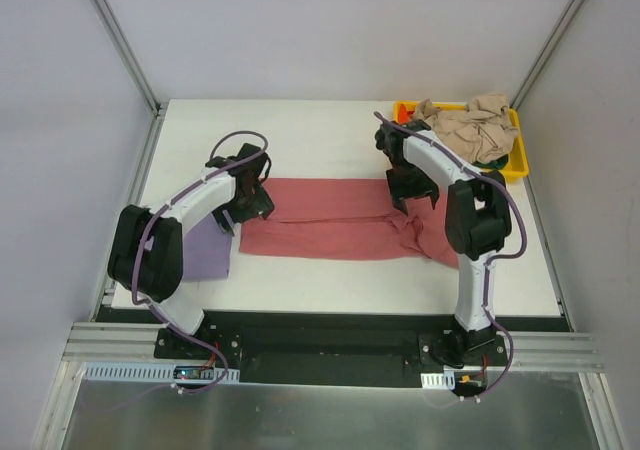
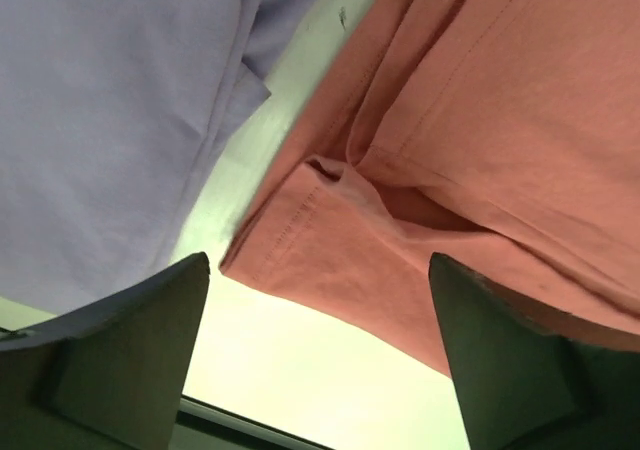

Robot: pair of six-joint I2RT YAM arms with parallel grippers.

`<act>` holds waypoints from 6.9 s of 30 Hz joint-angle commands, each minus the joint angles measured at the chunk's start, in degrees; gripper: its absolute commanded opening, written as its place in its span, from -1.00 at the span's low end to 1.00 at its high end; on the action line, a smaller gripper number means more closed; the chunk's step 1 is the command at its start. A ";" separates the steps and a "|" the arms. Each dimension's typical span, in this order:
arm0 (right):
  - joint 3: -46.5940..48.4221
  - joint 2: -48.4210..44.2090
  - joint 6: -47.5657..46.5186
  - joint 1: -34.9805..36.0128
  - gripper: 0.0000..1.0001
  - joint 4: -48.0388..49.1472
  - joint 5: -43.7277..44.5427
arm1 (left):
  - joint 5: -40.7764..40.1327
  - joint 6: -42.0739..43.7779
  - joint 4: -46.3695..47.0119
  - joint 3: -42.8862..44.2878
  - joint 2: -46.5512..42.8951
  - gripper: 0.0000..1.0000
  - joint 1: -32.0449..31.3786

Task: Fold and stack the t-shirts
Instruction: Fold the other side of the tshirt into a rectangle

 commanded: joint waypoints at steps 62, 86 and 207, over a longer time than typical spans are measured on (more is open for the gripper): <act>-5.33 -6.81 -10.38 -5.89 0.48 16.87 28.65 | 11.08 11.65 10.39 -13.11 -3.44 0.98 -2.10; -32.33 -24.50 16.25 -9.48 0.92 31.28 -18.19 | 27.15 11.21 10.30 -29.64 -25.58 0.98 -10.71; -19.24 -12.99 13.09 1.32 -0.93 32.78 -9.50 | 20.48 13.85 18.83 -17.68 -7.05 0.98 0.19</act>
